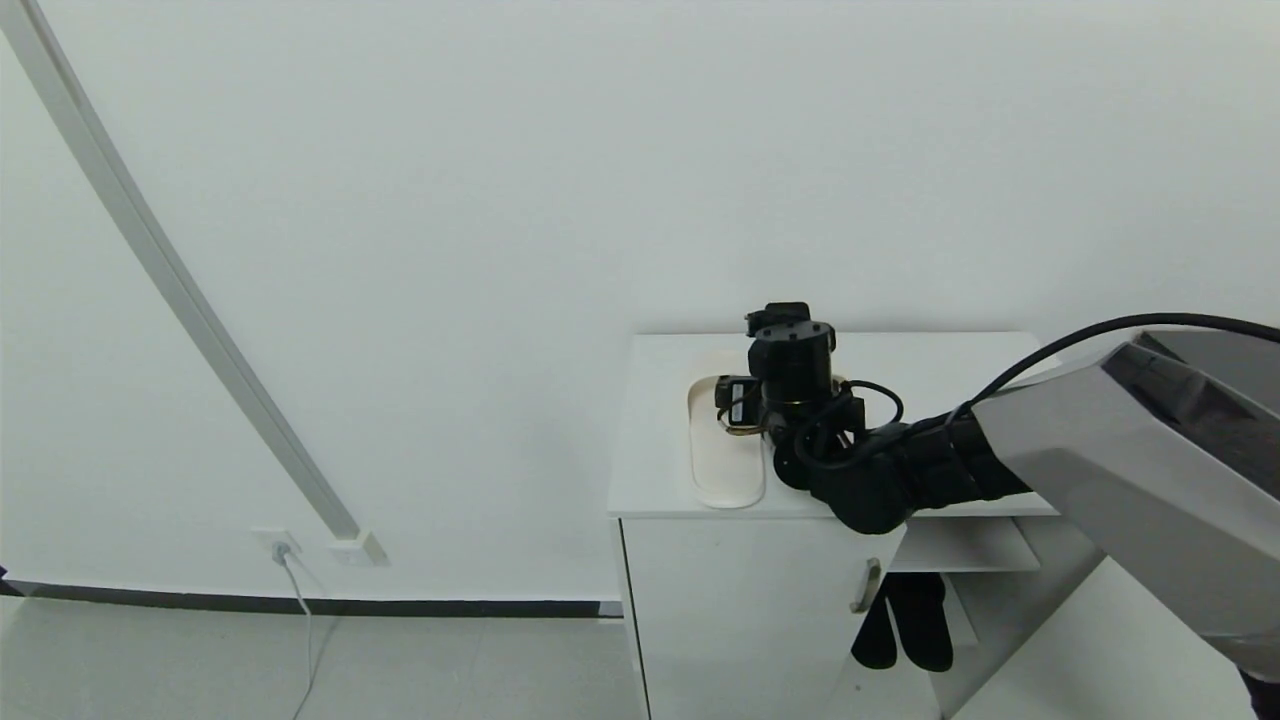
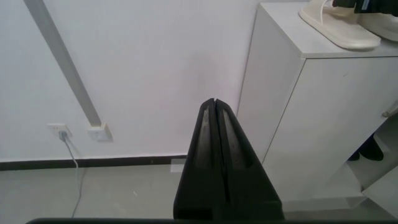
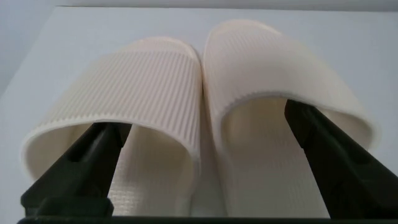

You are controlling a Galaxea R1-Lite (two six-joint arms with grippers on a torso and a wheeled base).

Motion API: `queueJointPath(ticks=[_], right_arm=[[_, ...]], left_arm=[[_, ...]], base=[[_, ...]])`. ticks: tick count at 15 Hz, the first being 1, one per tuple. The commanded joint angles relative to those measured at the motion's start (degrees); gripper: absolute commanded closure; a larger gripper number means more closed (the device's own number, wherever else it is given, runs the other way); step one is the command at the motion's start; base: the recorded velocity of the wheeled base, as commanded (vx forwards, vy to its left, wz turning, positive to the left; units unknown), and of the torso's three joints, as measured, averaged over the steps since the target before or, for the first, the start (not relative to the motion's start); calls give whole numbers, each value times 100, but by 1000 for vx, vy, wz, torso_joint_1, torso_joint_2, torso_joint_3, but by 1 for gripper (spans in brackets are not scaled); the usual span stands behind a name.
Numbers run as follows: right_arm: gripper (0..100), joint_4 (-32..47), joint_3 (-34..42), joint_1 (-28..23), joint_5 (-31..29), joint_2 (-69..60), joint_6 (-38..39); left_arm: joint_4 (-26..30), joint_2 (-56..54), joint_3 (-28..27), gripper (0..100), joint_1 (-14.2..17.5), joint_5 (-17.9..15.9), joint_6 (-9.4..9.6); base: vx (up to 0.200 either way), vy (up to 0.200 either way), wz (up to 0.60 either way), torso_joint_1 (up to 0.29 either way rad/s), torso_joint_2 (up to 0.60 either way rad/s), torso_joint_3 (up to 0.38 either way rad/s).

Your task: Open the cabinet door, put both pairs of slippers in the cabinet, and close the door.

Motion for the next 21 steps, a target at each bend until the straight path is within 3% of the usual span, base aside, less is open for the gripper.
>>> queueJointPath(ticks=[1,4,5,14,18,21], right_arm=[[0,0,-219,-31,-1,256,-47],[0,9,-263,-31,8,309,-47],[100,9,-272,-31,-1,309,-47],[100,-18,-123,57,34,10,-64],[100,-150,1161,443,482,-1054,-20],[100,-835,2795,698,1124,-2047,-55]], left_arm=[[0,7,1,100,-1,-2,-3],[0,7,1,100,-1,7,-3],[0,7,1,100,-1,7,-3],[0,7,1,100,-1,7,-3],[0,7,1,100,-1,7,-3],[0,7,1,100,-1,7,-3]], base=[[0,0,0,0,0,0],[0,0,0,0,0,0],[0,0,0,0,0,0],[0,0,0,0,0,0],[0,0,0,0,0,0],[0,0,0,0,0,0]])
